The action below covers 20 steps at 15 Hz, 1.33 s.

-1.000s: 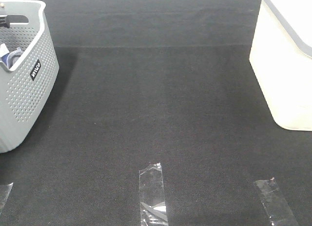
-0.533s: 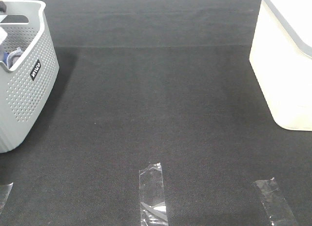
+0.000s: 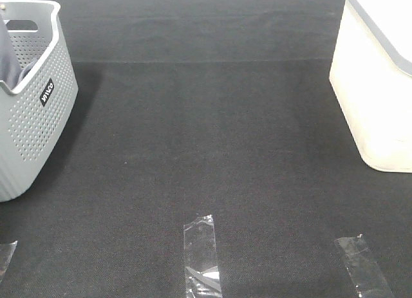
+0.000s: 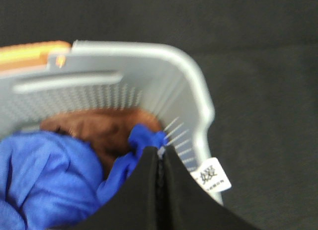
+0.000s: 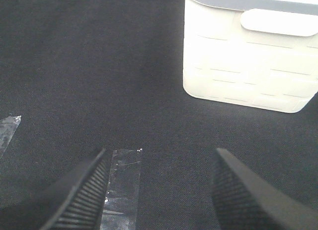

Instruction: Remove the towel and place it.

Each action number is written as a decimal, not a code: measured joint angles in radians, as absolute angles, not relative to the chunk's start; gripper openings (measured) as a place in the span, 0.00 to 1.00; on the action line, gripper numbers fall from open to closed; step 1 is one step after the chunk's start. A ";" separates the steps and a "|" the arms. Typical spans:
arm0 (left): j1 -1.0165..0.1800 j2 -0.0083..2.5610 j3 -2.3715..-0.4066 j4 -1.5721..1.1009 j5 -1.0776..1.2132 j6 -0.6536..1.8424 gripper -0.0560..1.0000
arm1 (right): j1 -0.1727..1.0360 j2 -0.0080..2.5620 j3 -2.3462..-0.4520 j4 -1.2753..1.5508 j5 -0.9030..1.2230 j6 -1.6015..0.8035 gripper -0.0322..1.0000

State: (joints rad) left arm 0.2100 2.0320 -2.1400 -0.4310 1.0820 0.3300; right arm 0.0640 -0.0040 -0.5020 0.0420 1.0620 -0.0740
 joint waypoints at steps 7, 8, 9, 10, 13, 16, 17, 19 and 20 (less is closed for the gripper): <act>0.210 1.736 -2.141 -0.849 1.134 0.528 0.05 | 0.064 -0.004 -0.502 0.042 1.062 -0.074 0.59; 0.210 1.709 -2.141 -0.941 1.154 0.567 0.05 | 0.064 -0.004 -0.502 0.042 1.062 -0.074 0.59; 0.210 1.688 -2.141 -1.035 1.177 0.605 0.05 | 0.064 -0.004 -0.502 0.042 1.062 -0.074 0.59; 0.210 1.674 -2.141 -1.120 1.203 0.636 0.05 | 0.064 -0.004 -0.502 0.047 1.062 -0.074 0.59; 0.171 1.661 -2.141 -1.317 1.217 0.673 0.05 | 0.064 0.033 -0.508 0.099 1.047 -0.078 0.59; 0.080 1.661 -2.141 -1.317 1.218 0.675 0.05 | 0.064 0.095 -0.514 0.165 0.954 -0.133 0.59; 0.028 1.661 -2.141 -1.300 1.218 0.681 0.05 | 0.064 0.142 -0.514 0.210 0.894 -0.181 0.59; -0.088 1.661 -2.141 -1.235 1.219 0.691 0.05 | 0.065 0.261 -0.514 0.336 0.778 -0.324 0.59; -0.198 1.661 -2.141 -1.136 1.220 0.695 0.05 | 0.067 0.394 -0.514 0.516 0.701 -0.523 0.60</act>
